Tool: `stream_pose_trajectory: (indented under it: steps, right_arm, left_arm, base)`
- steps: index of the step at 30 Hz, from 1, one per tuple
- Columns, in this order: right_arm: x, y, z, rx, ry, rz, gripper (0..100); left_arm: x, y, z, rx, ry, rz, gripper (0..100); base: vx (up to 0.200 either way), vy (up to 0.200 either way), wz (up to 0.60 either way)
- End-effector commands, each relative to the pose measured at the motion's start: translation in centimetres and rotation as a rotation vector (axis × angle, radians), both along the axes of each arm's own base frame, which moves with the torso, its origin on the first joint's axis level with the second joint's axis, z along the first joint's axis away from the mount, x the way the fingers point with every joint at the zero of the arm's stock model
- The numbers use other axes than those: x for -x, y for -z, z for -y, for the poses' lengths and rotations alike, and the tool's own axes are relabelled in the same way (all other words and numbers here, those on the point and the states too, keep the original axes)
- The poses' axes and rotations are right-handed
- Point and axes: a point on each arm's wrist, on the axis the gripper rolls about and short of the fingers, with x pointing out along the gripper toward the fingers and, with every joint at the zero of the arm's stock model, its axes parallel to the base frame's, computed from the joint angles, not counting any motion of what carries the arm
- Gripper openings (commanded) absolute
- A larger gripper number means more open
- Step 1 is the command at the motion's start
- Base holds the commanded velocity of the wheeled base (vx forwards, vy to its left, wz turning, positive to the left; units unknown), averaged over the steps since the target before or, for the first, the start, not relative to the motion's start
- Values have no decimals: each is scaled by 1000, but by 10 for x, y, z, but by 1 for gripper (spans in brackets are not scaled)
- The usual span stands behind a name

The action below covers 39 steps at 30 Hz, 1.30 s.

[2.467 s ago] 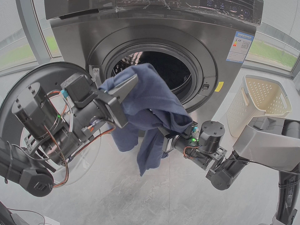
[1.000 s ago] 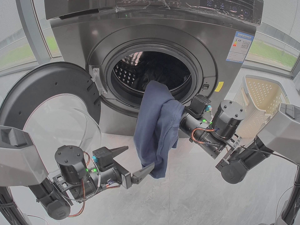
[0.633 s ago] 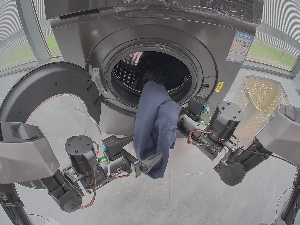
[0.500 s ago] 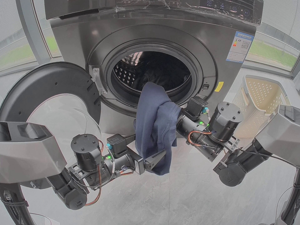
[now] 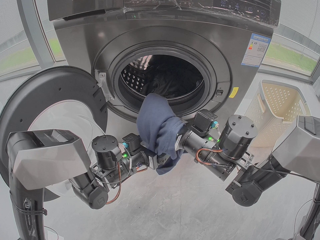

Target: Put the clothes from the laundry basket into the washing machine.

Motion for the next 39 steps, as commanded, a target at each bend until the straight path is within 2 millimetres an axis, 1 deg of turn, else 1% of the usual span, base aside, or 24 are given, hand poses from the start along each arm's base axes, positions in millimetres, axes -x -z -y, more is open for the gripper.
stream_pose_trajectory:
  steps: [1, 4, 7, 8, 12, 16, 18, 20, 22, 24, 26, 27, 28, 30, 31, 32, 33, 34, 37, 38, 39]
  right_arm:
    - [8, -2, -4, -2, -22, -1, 0]
    - [12, -1, -6, -7, -33, -12, 0]
    - [14, 0, -7, -8, -28, -17, 0]
    - [14, 0, -7, -8, -30, -17, 0]
    - [14, -1, -2, -16, -21, -28, 0]
    - [12, 0, 9, -9, 3, -40, 0]
    - [6, 6, 24, 4, 44, -67, 0]
    - [2, 14, 35, 24, 74, -95, 0]
    - [0, 20, 43, 43, 95, -119, 0]
    - [-2, 30, 49, 64, 112, -149, 0]
    - [-3, 37, 48, 77, 111, -166, 0]
    - [-5, 48, 44, 93, 107, -184, 0]
    - [-7, 51, 41, 98, 102, -188, 0]
    - [-10, 54, 37, 96, 99, -186, 0]
    - [-10, 54, 37, 95, 99, -185, 0]
    - [-16, 58, 31, 91, 97, -182, 0]
    - [-17, 59, 30, 91, 97, -182, 0]
    - [-20, 60, 28, 87, 95, -182, 0]
    - [-15, 61, 24, 83, 78, -182, 0]
    - [-14, 59, 23, 75, 71, -174, 100]
    - [-11, 58, 21, 76, 64, -174, 100]
  left_arm:
    - [-20, 17, -4, -4, -39, -10, 100]
    - [-26, 22, -1, 0, -39, -5, 100]
    - [-33, 21, 3, 12, -63, 17, 100]
    - [-35, 21, 4, 14, -71, 21, 0]
    - [-42, 17, 7, 36, -83, 48, 0]
    - [-45, 8, 1, 50, -121, 67, 0]
    - [-45, -5, -4, 66, -141, 89, 0]
    - [-40, -19, -9, 81, -147, 107, 0]
    - [-34, -27, -12, 87, -146, 111, 0]
    - [-21, -44, -17, 103, -139, 122, 0]
    - [-13, -50, -19, 108, -133, 122, 0]
    - [-2, -59, -22, 114, -128, 123, 0]
    - [6, -65, -23, 120, -118, 128, 0]
    - [21, -72, -23, 130, -96, 120, 0]
    - [22, -73, -23, 132, -94, 120, 0]
    - [35, -78, -25, 144, -77, 108, 0]
    - [36, -79, -25, 144, -75, 106, 0]
    - [45, -80, -25, 147, -63, 97, 0]
    - [55, -83, -26, 151, -56, 88, 0]
    - [58, -83, -27, 150, -64, 85, 0]
    - [60, -84, -28, 152, -70, 86, 0]
  base:
    - [0, 0, 0]
    - [0, 0, 0]
    - [0, 0, 0]
    - [0, 0, 0]
    - [0, 0, 0]
    - [0, 0, 0]
    - [0, 0, 0]
    - [0, 0, 0]
    - [0, 0, 0]
    - [0, 0, 0]
    - [0, 0, 0]
    - [0, 0, 0]
    - [0, 0, 0]
    - [0, 0, 0]
    - [0, 0, 0]
    - [0, 0, 0]
    - [0, 0, 0]
    - [0, 0, 0]
    - [0, 0, 0]
    - [0, 0, 0]
    - [0, 0, 0]
